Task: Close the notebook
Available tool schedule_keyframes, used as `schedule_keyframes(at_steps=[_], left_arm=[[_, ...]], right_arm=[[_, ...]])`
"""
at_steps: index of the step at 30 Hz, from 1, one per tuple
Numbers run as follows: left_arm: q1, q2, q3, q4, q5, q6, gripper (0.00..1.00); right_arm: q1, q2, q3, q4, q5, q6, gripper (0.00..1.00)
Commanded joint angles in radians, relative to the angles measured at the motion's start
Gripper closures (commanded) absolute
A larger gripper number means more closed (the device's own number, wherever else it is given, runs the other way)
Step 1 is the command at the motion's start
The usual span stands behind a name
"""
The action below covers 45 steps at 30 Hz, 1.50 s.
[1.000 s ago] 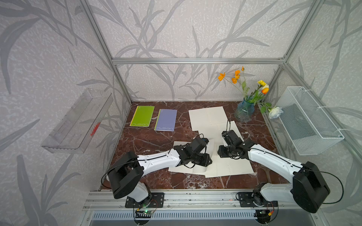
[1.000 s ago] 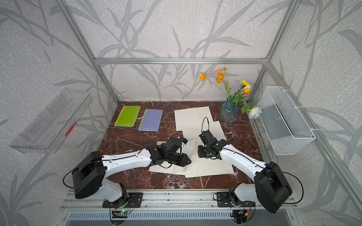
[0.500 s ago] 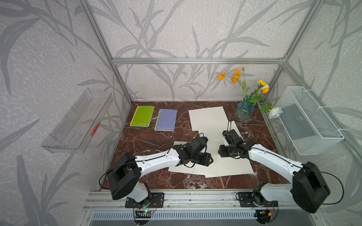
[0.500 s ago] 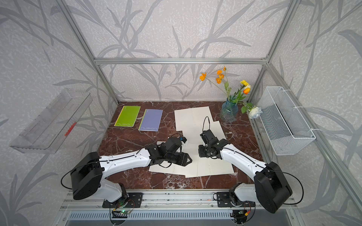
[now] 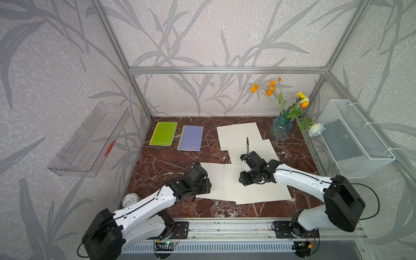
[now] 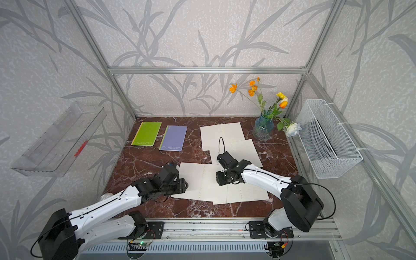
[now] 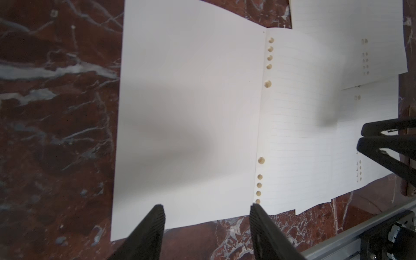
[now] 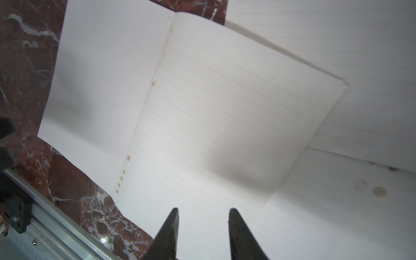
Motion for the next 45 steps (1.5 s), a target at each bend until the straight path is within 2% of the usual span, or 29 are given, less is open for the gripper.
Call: schedule_keyframes(at_steps=[1, 11, 26, 45], left_arm=[[0.024, -0.037, -0.024, -0.096, -0.065, -0.051, 0.38], [0.075, -0.043, -0.115, -0.046, -0.046, -0.073, 0.38], [0.129, -0.032, -0.154, 0.025, 0.035, -0.014, 0.38], [0.144, -0.018, -0.177, 0.102, 0.116, 0.020, 0.38]], right_arm=[[0.037, 0.063, 0.065, 0.027, -0.004, -0.002, 0.64], [0.088, 0.164, 0.124, 0.044, -0.026, 0.006, 0.67], [0.102, 0.182, 0.088, 0.061, -0.020, 0.036, 0.68], [0.107, 0.179, 0.007, 0.054, 0.019, 0.085, 0.69]])
